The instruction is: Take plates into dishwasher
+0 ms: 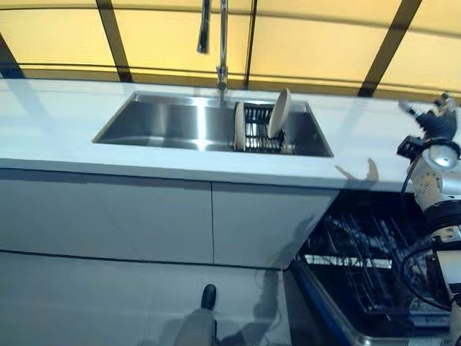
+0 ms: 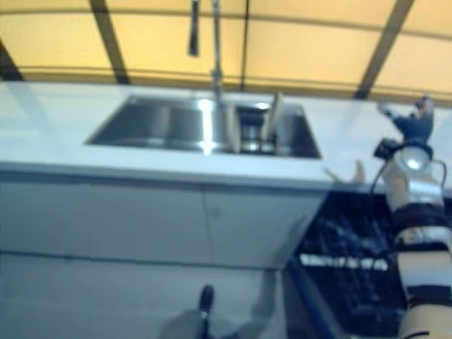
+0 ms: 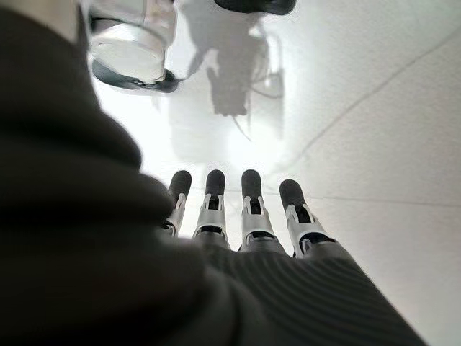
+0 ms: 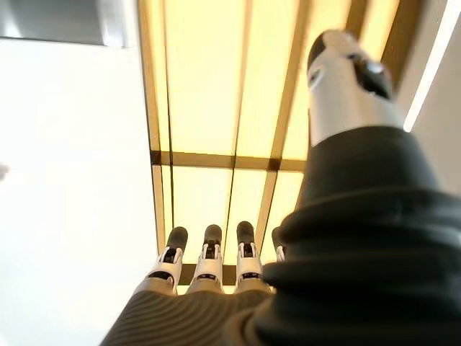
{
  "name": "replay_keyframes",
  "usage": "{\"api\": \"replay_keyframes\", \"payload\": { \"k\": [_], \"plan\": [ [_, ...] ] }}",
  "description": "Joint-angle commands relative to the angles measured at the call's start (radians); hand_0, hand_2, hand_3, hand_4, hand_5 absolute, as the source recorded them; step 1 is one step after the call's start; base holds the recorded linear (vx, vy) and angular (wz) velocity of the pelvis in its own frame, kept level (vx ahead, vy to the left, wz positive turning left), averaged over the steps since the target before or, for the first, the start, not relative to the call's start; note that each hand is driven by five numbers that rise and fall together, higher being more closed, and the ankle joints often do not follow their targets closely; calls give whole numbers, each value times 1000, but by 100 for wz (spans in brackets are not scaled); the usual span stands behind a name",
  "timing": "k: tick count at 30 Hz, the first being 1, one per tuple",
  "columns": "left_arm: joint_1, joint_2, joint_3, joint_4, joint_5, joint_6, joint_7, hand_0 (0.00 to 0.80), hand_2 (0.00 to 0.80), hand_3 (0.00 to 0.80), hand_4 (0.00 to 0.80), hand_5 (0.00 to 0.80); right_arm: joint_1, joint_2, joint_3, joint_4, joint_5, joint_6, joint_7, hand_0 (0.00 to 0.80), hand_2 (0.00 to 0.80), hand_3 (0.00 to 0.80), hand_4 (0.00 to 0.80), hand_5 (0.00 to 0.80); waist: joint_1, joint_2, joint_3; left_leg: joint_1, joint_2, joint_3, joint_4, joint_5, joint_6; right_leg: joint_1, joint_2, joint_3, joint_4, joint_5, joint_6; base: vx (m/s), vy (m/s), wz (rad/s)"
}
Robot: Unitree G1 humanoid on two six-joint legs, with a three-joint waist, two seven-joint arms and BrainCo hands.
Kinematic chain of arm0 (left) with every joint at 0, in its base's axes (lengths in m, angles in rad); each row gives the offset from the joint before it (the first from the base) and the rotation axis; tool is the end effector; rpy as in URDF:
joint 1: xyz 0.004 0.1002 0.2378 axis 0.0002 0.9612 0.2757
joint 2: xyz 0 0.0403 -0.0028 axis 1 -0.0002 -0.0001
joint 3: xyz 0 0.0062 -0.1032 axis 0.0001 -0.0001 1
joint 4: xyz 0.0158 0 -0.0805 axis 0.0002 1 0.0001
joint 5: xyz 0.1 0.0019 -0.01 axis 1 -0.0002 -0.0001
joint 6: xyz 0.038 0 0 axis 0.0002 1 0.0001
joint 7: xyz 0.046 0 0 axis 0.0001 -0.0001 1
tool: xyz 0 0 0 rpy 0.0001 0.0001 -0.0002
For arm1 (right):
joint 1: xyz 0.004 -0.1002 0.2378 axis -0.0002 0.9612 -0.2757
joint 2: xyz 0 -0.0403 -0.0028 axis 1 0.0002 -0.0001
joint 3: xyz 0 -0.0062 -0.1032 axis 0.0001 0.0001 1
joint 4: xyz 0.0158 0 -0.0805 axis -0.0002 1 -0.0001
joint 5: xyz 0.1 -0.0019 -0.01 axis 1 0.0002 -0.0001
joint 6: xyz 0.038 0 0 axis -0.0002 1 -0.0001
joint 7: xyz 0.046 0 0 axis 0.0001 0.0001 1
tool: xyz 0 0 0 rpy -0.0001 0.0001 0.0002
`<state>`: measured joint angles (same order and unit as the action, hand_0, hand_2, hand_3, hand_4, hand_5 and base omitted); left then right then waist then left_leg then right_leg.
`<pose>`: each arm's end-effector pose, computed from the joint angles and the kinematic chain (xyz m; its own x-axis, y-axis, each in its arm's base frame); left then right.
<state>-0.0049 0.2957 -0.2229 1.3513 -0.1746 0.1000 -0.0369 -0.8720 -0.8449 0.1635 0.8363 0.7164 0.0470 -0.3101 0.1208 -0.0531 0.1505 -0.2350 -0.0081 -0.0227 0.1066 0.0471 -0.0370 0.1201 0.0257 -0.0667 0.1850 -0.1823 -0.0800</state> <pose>0.0467 0.2454 -0.1157 0.1167 0.2117 -0.9704 0.0570 0.9740 0.2193 0.3154 -0.3196 0.2035 0.8229 -0.5580 0.1069 0.5615 0.8275 -0.0039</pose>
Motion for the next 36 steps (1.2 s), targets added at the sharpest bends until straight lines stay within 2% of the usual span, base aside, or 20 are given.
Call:
{"api": "replay_keyframes", "payload": {
  "k": [1, 5, 12, 16, 19, 21, 22, 24, 25, 27, 28, 29, 30, 31, 32, 33, 36],
  "plan": [
    [-54, 42, -67, -20, -78, -11, 23, 0, 0, 0, 0, 0, -124, -78, 17, 8, -12, 30, 148, 0, 0, 0, 0, 0, 6, -43, -60, 70, -37, 9, -67, 76, 23, 103, -40, 86, -95, 78, 94, 221, 67, 14],
    [-83, 49, -75, -24, -58, -9, 15, 0, 0, 0, 0, 0, -134, -107, 26, 54, 5, 85, 240, 0, 0, 0, 0, 0, 20, -73, -91, 62, -52, -25, -88, 81, 33, 97, -40, 74, -131, 89, 98, 78, -17, 23],
    [-67, 34, -103, -12, -21, -20, -5, 0, 0, 0, 0, 0, -198, -127, 66, 82, 29, 133, 284, 0, 0, 0, 0, 0, 33, -87, -101, 39, -57, -50, -86, 76, 31, 94, -35, 80, -158, 94, 100, 31, -33, 8],
    [-65, 30, -94, -6, -20, -16, 6, 0, 0, 0, 0, 0, -226, -126, 96, 89, 0, 159, 281, 0, 0, 0, 0, 0, 38, -94, -105, 42, -57, -37, -44, 45, 26, 97, -76, 38, -182, 119, 121, 97, -5, -1],
    [-74, 30, -90, -17, -37, -17, 36, 0, 0, 0, 0, 0, -258, -107, 110, 120, -26, 180, 213, 0, 0, 0, 0, 0, 47, -89, -102, 47, -46, -13, -25, 24, 31, 93, -120, 4, -170, 128, 147, 60, 44, -8],
    [-94, 47, -92, -20, -43, -15, 37, 0, 0, 0, 0, 0, -270, -100, 113, 151, -12, 187, 194, 0, 0, 0, 0, 0, 55, -94, -105, 18, -55, 8, 18, 2, 55, 105, -139, -11, -79, 129, 161, 62, 86, -21],
    [-102, 58, -94, -24, -38, -16, 30, 0, 0, 0, 0, 0, -271, -97, 110, 159, 1, 185, 193, 0, 0, 0, 0, 0, 52, -98, -103, 34, -68, 20, 17, -10, 76, 64, -164, -24, 66, 201, 188, 77, 137, -26],
    [-109, 73, -97, -31, -39, -18, 34, 0, 0, 0, 0, 0, -260, -96, 109, 147, 15, 156, 190, 0, 0, 0, 0, 0, 18, -51, -83, 104, -47, 17, -16, -16, 85, -113, -160, -28, 324, 286, 199, 136, 203, -35],
    [-108, 81, -92, -34, -42, -14, 37, 0, 0, 0, 0, 0, -251, -93, 107, 135, 20, 147, 179, 0, 0, 0, 0, 0, 10, -40, -73, 132, -44, 22, -23, -18, 81, -172, -176, -38, 351, 289, 193, 186, 135, -23],
    [-111, 104, -71, -34, -69, 3, 42, 0, 0, 0, 0, 0, -257, -87, 110, 124, 29, 143, 148, 0, 0, 0, 0, 0, -1, -30, -61, 190, -29, 30, -53, -12, 63, -213, -213, -73, 220, 266, 174, 171, -67, -6],
    [-116, 115, -64, -36, -83, 16, 42, 0, 0, 0, 0, 0, -270, -85, 114, 125, 46, 149, 138, 0, 0, 0, 0, 0, -2, -24, -56, 210, -16, 30, -70, -11, 54, -203, -214, -85, 147, 259, 169, 121, -232, -16],
    [-123, 123, -56, -41, -98, 28, 44, 0, 0, 0, 0, 0, -284, -80, 116, 126, 54, 150, 124, 0, 0, 0, 0, 0, -3, -23, -49, 227, -8, 33, -83, -19, 46, -207, -219, -96, 71, 280, 173, 61, -205, -14],
    [-124, 124, -54, -42, -100, 29, 45, 0, 0, 0, 0, 0, -286, -78, 117, 126, 54, 150, 122, 0, 0, 0, 0, 0, -3, -22, -47, 231, -6, 34, -85, -20, 45, -204, -218, -97, 55, 287, 175, 64, -306, -17],
    [-133, 124, -42, -43, -117, 36, 49, 0, 0, 0, 0, 0, -307, -70, 120, 126, 31, 125, 83, 0, 0, 0, 0, 0, -13, -25, -36, 255, 2, 33, -97, -45, 36, -237, -224, -84, -77, 335, 194, 60, -239, -21],
    [-135, 123, -41, -43, -122, 38, 49, 0, 0, 0, 0, 0, -311, -69, 122, 125, 27, 117, 70, 0, 0, 0, 0, 0, -15, -25, -34, 260, 4, 30, -99, -51, 37, -240, -224, -75, -101, 349, 199, 130, -342, -40],
    [-127, 116, -35, -34, -126, 29, 57, 0, 0, 0, 0, 0, -314, -82, 120, 121, 28, 101, 34, 0, 0, 0, 0, 0, -21, -33, -40, 257, 11, 25, -98, -61, 38, -216, -213, -52, -149, 333, 210, 127, -207, -21],
    [-107, 90, -15, -33, -151, 24, 59, 0, 0, 0, 0, 0, -308, -84, 114, 96, 48, 151, 34, 0, 0, 0, 0, 0, -18, -42, -62, 280, 42, 53, -145, -34, 10, -158, -202, -95, -235, 344, 222, 168, -194, 15]
  ]
}}
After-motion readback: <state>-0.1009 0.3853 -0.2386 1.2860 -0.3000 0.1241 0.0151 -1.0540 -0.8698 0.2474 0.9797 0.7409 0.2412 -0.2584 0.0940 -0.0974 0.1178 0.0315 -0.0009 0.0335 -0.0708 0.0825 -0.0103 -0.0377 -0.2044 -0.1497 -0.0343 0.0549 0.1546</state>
